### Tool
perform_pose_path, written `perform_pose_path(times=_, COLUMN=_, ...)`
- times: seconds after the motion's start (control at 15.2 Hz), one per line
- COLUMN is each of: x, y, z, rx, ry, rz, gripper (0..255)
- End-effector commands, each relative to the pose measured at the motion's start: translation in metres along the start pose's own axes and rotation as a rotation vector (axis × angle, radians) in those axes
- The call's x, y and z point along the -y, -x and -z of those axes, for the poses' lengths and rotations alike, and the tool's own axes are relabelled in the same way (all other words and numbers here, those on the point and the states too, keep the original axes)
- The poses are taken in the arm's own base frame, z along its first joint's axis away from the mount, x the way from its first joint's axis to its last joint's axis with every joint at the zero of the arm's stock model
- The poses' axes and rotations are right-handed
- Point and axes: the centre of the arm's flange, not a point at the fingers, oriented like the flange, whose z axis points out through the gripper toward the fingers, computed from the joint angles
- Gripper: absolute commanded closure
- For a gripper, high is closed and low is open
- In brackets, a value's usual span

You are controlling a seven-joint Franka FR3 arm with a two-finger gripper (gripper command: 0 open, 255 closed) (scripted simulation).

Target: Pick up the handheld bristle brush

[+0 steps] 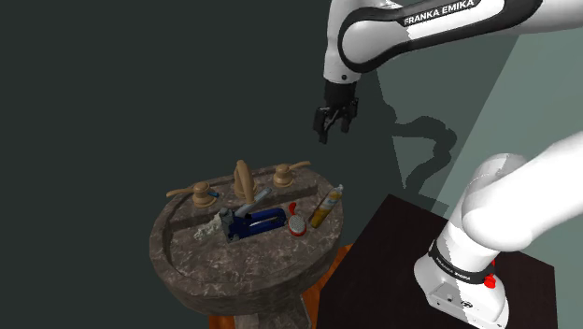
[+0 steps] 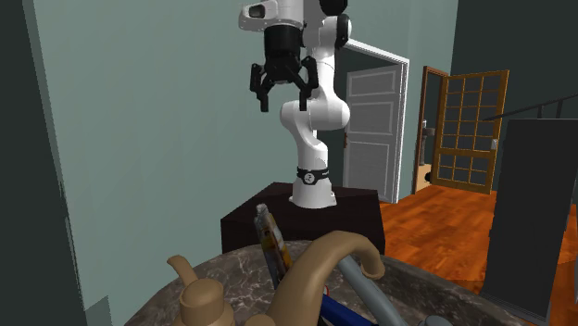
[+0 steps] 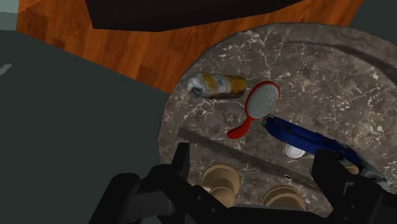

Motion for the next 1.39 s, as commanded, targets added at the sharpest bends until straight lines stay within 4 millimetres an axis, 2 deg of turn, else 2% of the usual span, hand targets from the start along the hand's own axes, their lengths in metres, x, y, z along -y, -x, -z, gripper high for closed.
perform_pose_path(times=0.0, x=0.005, y=-0.011, z=-0.023, rx=0.020, ry=-0.001, rz=-0.023, gripper=0)
perform_pose_path(times=0.66, x=0.035, y=-0.059, z=-0.148, rx=0.124, ry=-0.004, rz=-0.131, gripper=0)
perform_pose_path(times=1.32, x=0.060, y=-0.096, z=-0.278, rx=0.228, ry=-0.008, rz=-0.240, gripper=0)
